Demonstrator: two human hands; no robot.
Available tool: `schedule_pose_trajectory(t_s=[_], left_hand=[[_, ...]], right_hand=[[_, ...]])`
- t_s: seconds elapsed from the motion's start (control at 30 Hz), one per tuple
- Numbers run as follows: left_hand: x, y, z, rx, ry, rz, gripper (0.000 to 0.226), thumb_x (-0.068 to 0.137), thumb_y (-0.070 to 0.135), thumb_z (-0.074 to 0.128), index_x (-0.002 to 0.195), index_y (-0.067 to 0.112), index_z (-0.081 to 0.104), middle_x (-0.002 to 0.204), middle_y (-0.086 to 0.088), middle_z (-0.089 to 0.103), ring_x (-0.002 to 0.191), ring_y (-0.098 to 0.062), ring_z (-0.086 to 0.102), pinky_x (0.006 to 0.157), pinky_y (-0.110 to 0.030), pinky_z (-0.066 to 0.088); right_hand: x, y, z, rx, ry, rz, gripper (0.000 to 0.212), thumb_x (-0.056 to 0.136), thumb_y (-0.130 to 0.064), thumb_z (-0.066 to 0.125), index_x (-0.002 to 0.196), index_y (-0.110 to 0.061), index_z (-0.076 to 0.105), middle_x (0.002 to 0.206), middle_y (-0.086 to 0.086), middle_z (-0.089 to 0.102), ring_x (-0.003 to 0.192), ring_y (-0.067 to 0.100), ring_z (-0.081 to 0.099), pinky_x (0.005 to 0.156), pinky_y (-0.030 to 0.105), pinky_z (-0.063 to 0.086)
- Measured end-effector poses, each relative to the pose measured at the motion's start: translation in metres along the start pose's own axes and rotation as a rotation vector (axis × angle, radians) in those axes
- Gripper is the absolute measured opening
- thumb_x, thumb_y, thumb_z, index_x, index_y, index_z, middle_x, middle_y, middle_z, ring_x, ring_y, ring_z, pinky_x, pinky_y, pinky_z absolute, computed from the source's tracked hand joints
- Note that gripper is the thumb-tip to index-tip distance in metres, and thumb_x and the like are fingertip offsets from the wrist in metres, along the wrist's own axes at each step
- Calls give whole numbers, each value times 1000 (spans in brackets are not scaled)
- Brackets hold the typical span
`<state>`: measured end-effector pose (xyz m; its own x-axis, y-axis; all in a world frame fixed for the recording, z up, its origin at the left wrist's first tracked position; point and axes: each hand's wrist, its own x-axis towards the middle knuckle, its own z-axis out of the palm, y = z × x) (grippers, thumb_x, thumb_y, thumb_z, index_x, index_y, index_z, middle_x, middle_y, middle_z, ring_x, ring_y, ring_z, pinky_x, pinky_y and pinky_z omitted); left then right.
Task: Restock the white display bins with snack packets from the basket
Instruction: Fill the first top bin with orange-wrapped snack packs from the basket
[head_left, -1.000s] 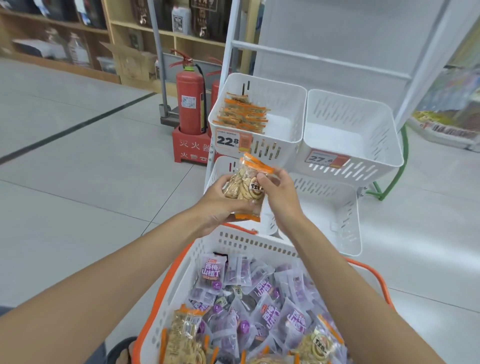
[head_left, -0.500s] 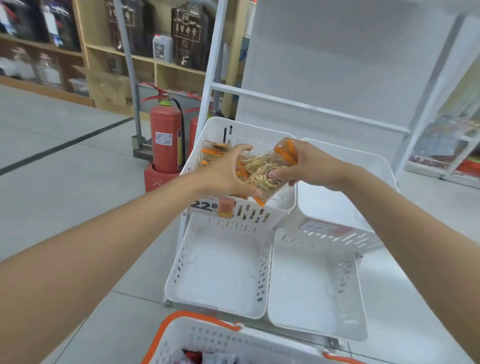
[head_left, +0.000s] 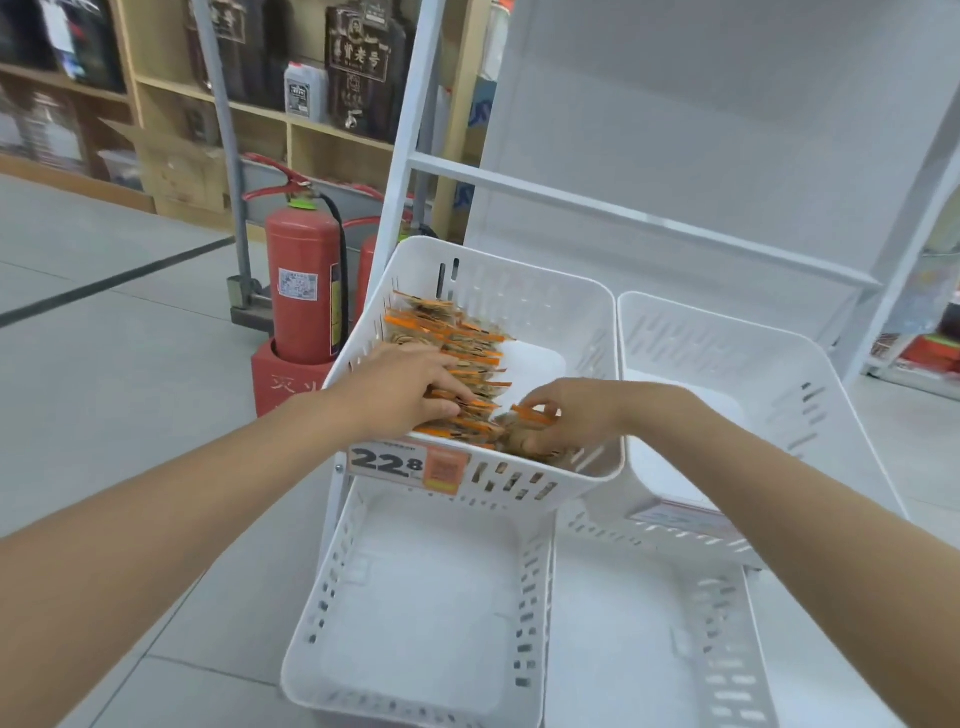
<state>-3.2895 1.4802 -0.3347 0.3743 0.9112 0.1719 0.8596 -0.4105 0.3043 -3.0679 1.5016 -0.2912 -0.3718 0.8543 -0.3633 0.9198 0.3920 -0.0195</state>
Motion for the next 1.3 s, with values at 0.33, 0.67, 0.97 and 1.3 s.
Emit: schedule_pose_trajectory(t_s=[0.33, 0.67, 0.97, 1.3], left_hand=[[-6, 6, 0, -84, 70, -61, 30, 93, 37, 63, 122, 40, 65, 153, 9, 40, 144, -15, 27, 117, -38, 12], [-50, 61, 3, -215, 338, -85, 21, 86, 23, 72, 106, 24, 70, 110, 5, 63, 110, -19, 54, 95, -39, 44], [-163, 174, 106, -502, -35, -106, 13, 87, 22, 72, 98, 24, 66, 96, 7, 62, 79, -10, 57, 69, -26, 48], [-251, 193, 186, -546, -245, -259, 19, 86, 14, 73, 101, 23, 67, 108, 1, 65, 84, -6, 62, 68, -11, 45]], right_hand=[[6, 1, 13, 501, -246, 40, 67, 93, -48, 56, 151, -33, 25, 156, -3, 31, 137, 17, 39, 114, 34, 33], [-68, -11, 32, 590, 498, -70, 36, 89, -28, 68, 124, -25, 60, 137, -2, 52, 122, 12, 49, 91, 19, 37], [-221, 5, 191, 454, 397, 33, 22, 90, -14, 62, 111, -14, 68, 111, 1, 61, 95, 17, 59, 83, 23, 43], [-287, 84, 351, 397, -117, 190, 73, 88, 6, 42, 151, -29, 29, 142, 7, 49, 117, 34, 54, 87, 28, 43]])
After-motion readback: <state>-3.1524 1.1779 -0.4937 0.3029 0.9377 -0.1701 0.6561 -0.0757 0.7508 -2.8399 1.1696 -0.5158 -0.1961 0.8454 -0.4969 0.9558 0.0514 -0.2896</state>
